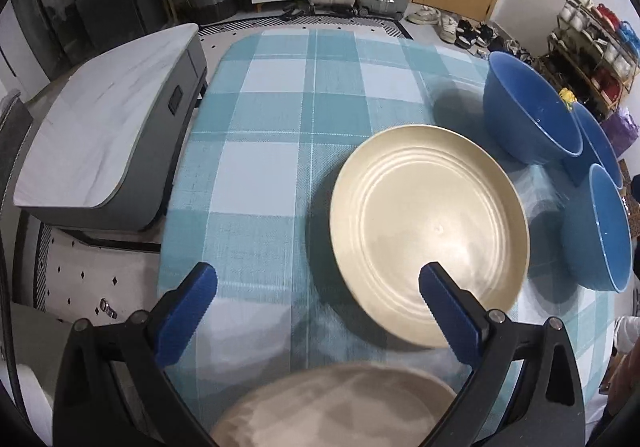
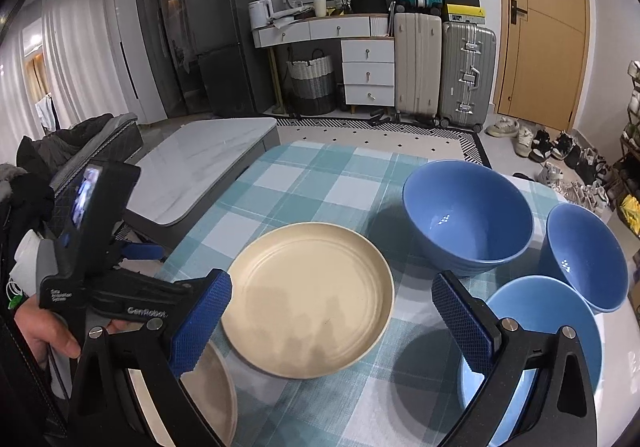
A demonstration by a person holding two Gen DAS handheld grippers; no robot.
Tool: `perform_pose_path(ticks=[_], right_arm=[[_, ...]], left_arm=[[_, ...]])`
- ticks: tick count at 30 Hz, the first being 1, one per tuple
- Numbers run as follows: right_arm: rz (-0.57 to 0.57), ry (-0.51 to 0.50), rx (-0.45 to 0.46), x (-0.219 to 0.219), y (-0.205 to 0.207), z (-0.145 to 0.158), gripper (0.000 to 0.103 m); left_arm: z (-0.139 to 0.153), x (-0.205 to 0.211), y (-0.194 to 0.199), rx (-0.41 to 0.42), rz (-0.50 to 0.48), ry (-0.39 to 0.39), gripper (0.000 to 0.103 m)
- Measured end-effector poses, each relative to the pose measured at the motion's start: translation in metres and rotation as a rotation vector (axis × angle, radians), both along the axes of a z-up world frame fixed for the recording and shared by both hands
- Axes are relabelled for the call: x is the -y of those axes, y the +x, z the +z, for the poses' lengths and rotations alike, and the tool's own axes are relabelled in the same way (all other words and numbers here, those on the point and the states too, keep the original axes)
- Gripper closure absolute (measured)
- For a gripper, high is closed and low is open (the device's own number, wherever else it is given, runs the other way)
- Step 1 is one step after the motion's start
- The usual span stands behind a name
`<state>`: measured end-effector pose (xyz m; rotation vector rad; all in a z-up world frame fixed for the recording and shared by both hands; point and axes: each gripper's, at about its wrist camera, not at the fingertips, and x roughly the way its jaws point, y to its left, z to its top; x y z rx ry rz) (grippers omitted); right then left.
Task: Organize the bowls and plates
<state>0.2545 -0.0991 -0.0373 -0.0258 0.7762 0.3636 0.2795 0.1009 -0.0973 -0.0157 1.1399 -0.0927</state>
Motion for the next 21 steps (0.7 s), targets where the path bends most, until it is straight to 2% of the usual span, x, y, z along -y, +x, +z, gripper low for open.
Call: perform_pose_path(ticks=[2,4,6,8,9,11,12,13,15,17,18,20,21], right_arm=[[-0.004,0.001,-0.015,0.000,0.006,-0.006,0.001],[-0.005,0.001,-0.027,0.000,0.010,-0.011,0.001],[-0.013,-0.017,-0.024,-0.001,0.011,-0.016,0.001],[-0.008,-0.026,-0.021,-0.002,0.013,-0.019,0.001],[-0.008,-0.027,-0.023,-0.004,0.015,-0.020,0.001],[-0.005,-0.023,-0.031,-0.004,0.017,-0.024,0.001],[-0.004,-0.023,-0.034,-0.005,0.018,-0.025,0.001],[-0.003,-0.025,-0.037,-0.005,0.019,-0.027,0.001],[0.001,-0.031,-0.041,-0.007,0.019,-0.030,0.001],[0.007,-0.033,-0.044,-0.008,0.019,-0.032,0.001],[0.009,-0.034,-0.046,-0.008,0.018,-0.032,0.001],[0.007,-0.037,-0.047,-0.008,0.019,-0.034,0.001],[0.004,-0.035,-0.049,-0.008,0.019,-0.033,0.001]], left_arm=[[-0.008,0.001,0.011,-0.029,-0.005,0.025,0.001],[-0.015,0.005,0.020,-0.054,-0.020,0.091,0.003],[-0.017,0.008,0.023,-0.038,-0.039,0.139,0.003],[-0.019,0.009,0.026,-0.044,-0.059,0.125,0.006],[-0.019,0.008,0.027,-0.051,-0.065,0.106,0.011],[-0.022,0.009,0.030,-0.075,-0.093,0.071,0.013],[-0.023,0.010,0.031,-0.078,-0.101,0.067,0.016],[-0.025,0.010,0.032,-0.085,-0.107,0.061,0.026],[-0.029,0.010,0.034,-0.106,-0.106,0.070,0.031],[-0.032,0.011,0.034,-0.110,-0.125,0.070,0.043],[-0.033,0.011,0.035,-0.118,-0.129,0.063,0.052],[-0.037,0.008,0.035,-0.141,-0.137,0.027,0.061],[-0.039,0.009,0.036,-0.147,-0.140,0.017,0.070]])
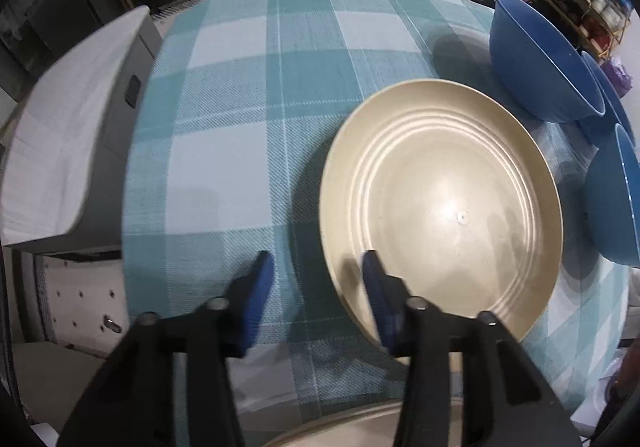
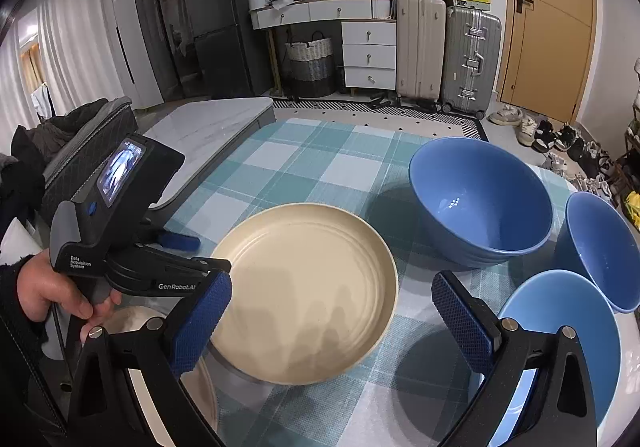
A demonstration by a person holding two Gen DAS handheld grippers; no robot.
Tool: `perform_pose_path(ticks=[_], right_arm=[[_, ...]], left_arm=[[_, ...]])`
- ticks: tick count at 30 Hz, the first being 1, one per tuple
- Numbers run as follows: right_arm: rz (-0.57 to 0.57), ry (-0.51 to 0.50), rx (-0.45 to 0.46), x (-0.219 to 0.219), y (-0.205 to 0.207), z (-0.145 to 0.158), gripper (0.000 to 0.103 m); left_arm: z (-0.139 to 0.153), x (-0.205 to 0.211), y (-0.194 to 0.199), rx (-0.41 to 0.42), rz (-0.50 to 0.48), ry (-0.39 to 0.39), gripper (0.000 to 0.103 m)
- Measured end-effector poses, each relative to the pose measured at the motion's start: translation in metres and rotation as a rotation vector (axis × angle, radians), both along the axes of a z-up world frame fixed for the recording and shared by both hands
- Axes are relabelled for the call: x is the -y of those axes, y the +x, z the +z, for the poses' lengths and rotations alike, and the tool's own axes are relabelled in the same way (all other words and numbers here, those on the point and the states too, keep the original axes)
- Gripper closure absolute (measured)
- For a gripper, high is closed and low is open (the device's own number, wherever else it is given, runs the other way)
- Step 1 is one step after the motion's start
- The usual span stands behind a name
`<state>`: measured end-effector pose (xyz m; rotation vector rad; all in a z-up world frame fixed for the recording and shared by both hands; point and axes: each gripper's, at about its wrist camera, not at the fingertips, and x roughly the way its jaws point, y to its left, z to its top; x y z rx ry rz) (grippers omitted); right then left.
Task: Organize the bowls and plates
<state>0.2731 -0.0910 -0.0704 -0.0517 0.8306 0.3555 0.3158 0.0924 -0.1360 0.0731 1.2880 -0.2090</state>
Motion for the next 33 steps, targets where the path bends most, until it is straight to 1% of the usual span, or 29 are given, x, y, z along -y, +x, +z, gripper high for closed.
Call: perform_pose_path(ticks=[1,2,4,6,12,15,19,23,27,30,33], right_arm=[[-0.001,0.003,-0.004,0.000,0.000,-0.001,0.001],[-0.001,0.005,-0.007,0.000,0.001,-0.002,0.001],[0.002,0.002,-0.008,-0.001,0.000,-0.003,0.001],[0.006,0.000,-0.010,-0.003,0.001,-0.003,0.001],[0.001,0.014,-0.021,0.000,0.001,-0.005,0.001],[0.006,0.005,-0.024,-0.002,0.001,-0.006,0.001],[0.008,0.006,-0.032,-0.006,0.003,-0.006,0.001],[-0.006,0.030,-0.063,-0.004,0.009,-0.007,0.001],[-0.002,0.015,-0.064,-0.009,0.011,-0.007,0.001],[0.013,0.010,-0.065,-0.015,0.012,-0.006,0.001],[0.033,-0.027,-0.067,-0.028,0.018,-0.009,0.001]], left_arm=[[-0.001,-0.001,0.000,-0.011,-0.005,-0.021,0.076],[-0.003,-0.001,0.000,-0.018,-0.009,-0.034,0.076],[-0.005,0.000,-0.001,-0.036,-0.035,-0.073,0.091],[-0.003,0.003,-0.004,-0.023,-0.055,-0.073,0.091],[-0.003,0.001,-0.003,-0.021,-0.060,-0.094,0.092],[0.001,0.001,-0.005,0.017,-0.091,-0.083,0.094],[0.001,-0.004,-0.003,0.034,-0.085,-0.056,0.095],[0.002,-0.014,-0.003,0.039,-0.065,-0.062,0.096],[0.004,-0.024,-0.002,0.049,-0.046,-0.048,0.096],[0.007,-0.032,-0.003,0.079,-0.029,-0.014,0.096],[0.011,-0.039,-0.007,0.135,0.011,0.025,0.096]])
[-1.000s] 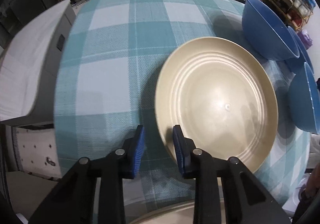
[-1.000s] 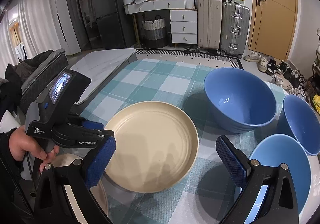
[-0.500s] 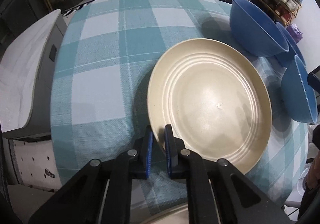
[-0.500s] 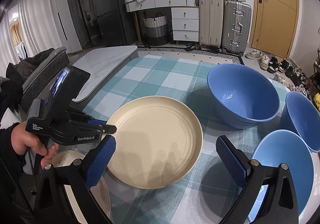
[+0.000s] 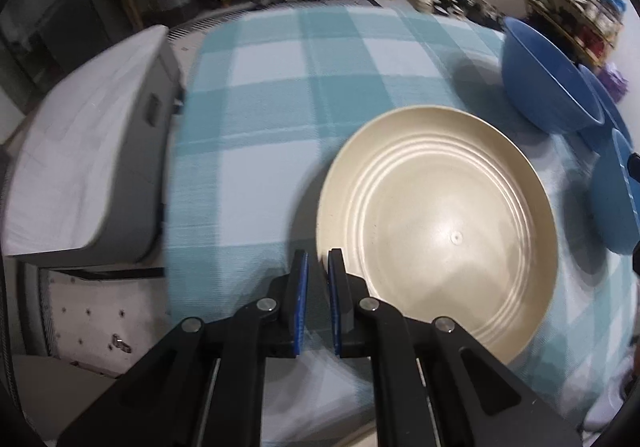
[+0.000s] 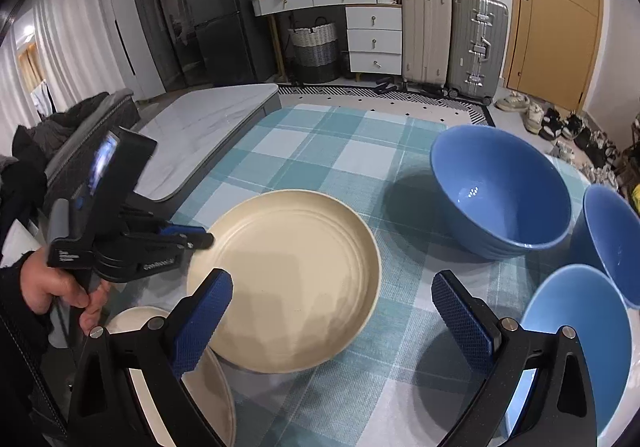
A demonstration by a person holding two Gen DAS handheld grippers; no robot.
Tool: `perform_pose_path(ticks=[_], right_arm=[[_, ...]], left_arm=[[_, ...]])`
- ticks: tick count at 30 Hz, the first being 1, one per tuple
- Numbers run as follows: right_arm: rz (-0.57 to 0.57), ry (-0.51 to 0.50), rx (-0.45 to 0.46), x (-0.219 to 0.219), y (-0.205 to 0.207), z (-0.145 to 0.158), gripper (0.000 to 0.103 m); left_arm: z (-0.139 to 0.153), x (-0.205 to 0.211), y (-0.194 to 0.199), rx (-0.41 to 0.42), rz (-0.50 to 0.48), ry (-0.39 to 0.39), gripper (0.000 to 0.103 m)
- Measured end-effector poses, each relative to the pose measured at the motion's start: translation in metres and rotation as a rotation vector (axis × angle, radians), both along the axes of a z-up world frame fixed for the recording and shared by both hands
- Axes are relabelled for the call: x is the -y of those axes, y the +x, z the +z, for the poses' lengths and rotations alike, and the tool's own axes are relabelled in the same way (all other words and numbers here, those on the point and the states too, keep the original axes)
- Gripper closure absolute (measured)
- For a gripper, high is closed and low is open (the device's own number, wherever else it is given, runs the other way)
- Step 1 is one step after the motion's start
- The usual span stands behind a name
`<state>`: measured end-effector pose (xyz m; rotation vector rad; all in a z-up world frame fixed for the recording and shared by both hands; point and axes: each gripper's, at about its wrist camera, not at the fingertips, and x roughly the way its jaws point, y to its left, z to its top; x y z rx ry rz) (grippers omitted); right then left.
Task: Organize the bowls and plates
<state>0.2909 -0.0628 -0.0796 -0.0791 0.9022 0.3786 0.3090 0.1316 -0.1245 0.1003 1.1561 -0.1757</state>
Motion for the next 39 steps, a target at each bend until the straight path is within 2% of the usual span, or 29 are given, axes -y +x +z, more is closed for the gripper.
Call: perform_pose_path(ticks=[8,13,18,25,30,36,39], right_arm=[[0.058,-0.071,-0.031,-0.037,0.016,-0.017,0.001],[0.033,-0.050,-0.084,-0.036,0.027,-0.029,0.001],[0.004,-0.075,-0.139,-0.036,0.040,-0.044,0.001],[-0.021,-0.121,-0.138,-0.038,0.045,-0.054,0.001],[-0.074,-0.063,-0.153,-0.027,0.050,-0.059,0.001],[-0.087,-0.074,-0.174,-0.023,0.054,-0.068,0.001],[-0.079,-0.038,-0.211,-0.020,0.055,-0.072,0.001]], left_arm=[[0.002,0.000,-0.011,0.054,0.007,0.028,0.096],[0.004,-0.001,-0.013,0.064,0.005,0.024,0.096],[0.012,-0.001,-0.019,0.146,0.030,0.073,0.096],[0.015,-0.002,-0.022,0.189,0.025,0.093,0.096],[0.016,-0.002,-0.024,0.190,0.013,0.097,0.096],[0.015,-0.001,-0.022,0.184,0.012,0.092,0.096],[0.013,0.001,-0.022,0.180,0.010,0.088,0.096]])
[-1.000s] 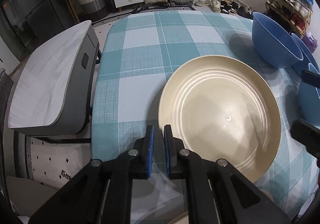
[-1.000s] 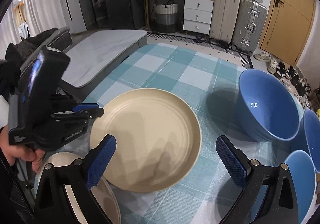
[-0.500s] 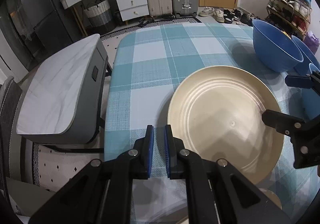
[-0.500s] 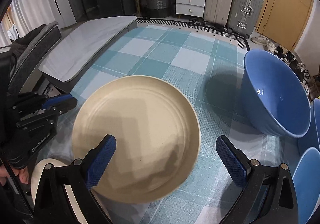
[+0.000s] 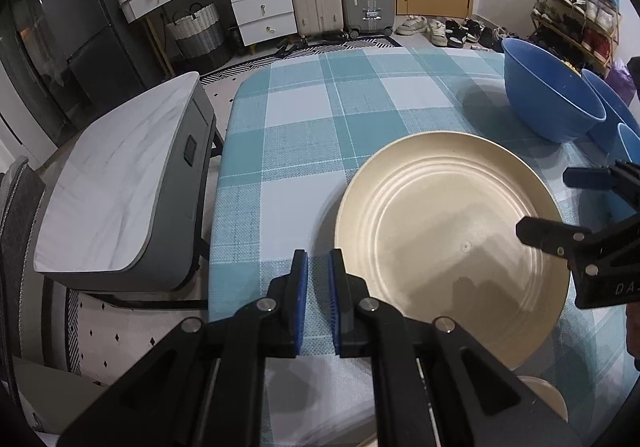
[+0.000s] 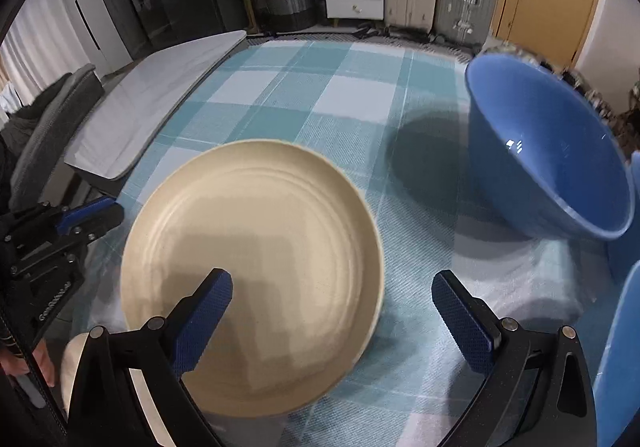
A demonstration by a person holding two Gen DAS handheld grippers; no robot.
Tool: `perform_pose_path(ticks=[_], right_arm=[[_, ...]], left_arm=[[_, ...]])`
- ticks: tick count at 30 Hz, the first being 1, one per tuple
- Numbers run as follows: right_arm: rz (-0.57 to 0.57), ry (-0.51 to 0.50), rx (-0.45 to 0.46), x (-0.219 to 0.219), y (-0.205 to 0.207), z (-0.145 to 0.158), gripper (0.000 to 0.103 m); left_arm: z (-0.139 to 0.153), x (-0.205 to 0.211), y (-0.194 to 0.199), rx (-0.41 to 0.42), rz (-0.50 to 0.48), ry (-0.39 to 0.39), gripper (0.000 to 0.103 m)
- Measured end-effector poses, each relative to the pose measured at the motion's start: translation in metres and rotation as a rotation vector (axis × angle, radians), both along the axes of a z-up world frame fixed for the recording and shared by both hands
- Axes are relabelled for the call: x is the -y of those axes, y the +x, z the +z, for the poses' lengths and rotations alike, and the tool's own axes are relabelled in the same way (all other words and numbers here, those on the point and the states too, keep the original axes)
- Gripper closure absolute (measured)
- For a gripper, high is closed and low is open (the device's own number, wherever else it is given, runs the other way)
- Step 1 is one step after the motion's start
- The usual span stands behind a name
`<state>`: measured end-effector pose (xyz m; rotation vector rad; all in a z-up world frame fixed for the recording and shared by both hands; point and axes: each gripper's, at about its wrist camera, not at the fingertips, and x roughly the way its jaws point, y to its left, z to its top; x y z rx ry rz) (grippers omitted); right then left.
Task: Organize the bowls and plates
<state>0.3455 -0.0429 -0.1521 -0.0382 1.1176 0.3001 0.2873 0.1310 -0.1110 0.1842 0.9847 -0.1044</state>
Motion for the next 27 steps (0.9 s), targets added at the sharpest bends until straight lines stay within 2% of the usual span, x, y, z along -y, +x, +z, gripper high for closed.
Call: perform_pose_path(ticks=[9,18,20,24,27], right_arm=[[0.012,-0.001,-0.017,-0.001,0.001,-0.012,0.003],[0.023,0.039,-0.069,-0.003,0.003,-0.023,0.018],[0.019,0.053,-0.084,-0.002,0.004,-0.026,0.027],[0.018,0.061,-0.084,-0.002,0.006,-0.028,0.030],[0.005,0.052,-0.089,-0.002,0.006,-0.028,0.033]], left_arm=[[-0.006,0.003,0.003,-0.022,-0.015,0.019,0.096],[-0.011,0.002,0.006,-0.038,-0.016,0.012,0.095],[-0.011,0.002,0.006,-0.039,-0.016,0.011,0.095],[-0.011,0.001,0.008,-0.066,-0.027,-0.035,0.095],[-0.015,-0.002,0.012,-0.116,-0.028,-0.084,0.095]])
